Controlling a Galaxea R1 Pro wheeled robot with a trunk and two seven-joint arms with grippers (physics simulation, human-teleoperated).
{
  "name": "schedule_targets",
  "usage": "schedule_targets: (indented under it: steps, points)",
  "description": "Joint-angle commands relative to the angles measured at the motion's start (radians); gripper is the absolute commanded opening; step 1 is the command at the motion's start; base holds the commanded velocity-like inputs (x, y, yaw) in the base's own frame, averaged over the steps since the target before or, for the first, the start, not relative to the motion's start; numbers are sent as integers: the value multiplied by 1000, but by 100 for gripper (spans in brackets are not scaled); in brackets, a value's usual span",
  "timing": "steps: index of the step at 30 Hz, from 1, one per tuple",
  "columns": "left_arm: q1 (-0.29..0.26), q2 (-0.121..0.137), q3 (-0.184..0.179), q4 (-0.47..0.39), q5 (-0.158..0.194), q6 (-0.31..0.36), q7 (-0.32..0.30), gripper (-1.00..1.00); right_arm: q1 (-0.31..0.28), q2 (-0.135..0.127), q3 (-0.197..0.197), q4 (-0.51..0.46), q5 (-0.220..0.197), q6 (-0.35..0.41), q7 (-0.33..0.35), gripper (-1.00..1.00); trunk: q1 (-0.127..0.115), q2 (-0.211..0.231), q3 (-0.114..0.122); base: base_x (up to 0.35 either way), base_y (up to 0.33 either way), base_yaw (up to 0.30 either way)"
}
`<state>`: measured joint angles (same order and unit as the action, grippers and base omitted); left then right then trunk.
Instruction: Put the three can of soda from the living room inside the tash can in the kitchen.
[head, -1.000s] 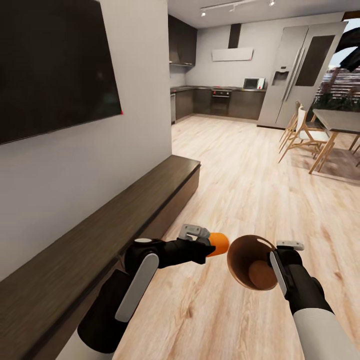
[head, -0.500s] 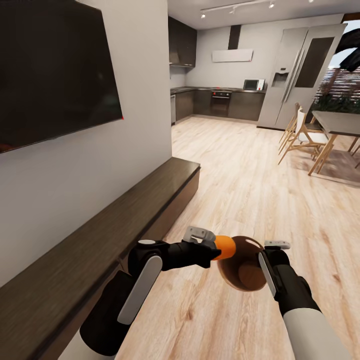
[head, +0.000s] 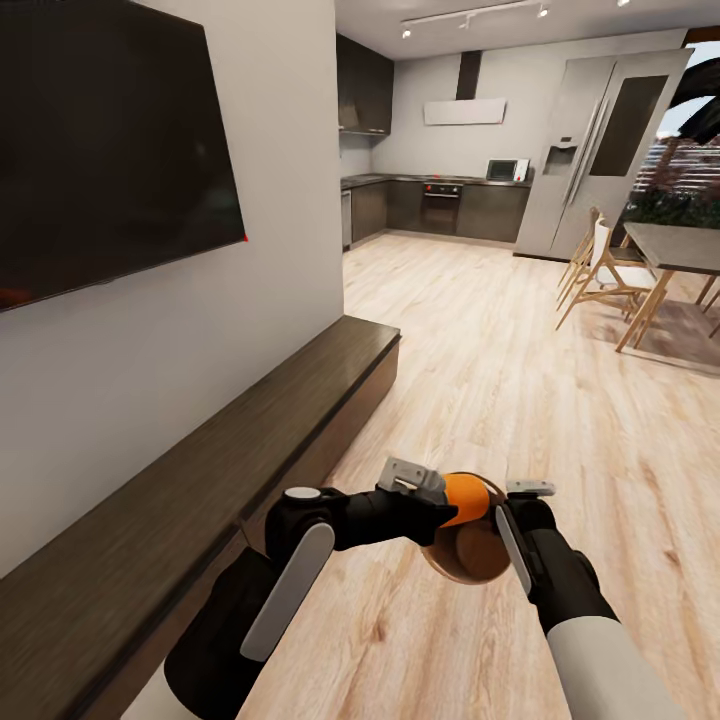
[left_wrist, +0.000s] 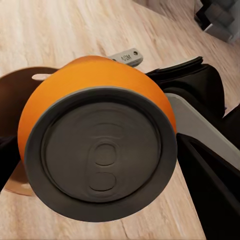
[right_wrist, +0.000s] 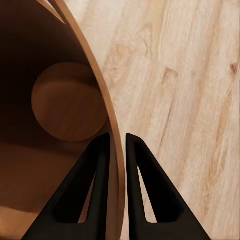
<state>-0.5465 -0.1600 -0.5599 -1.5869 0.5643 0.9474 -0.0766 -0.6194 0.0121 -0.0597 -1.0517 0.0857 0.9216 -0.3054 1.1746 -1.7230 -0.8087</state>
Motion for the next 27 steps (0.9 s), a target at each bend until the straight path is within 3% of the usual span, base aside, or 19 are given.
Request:
schedule_targets:
  steps: [1,27]
  points:
    - [0,0,-1,0,0,-1,0,-100,0,0,0,-1,7,0,3,-100,0,0,0,0,0,0]
    - [-2,-1,-2,24,-12,-4,36,-100,0,0,0,-1,6,0,4,-100,0,0,0,0,0,0]
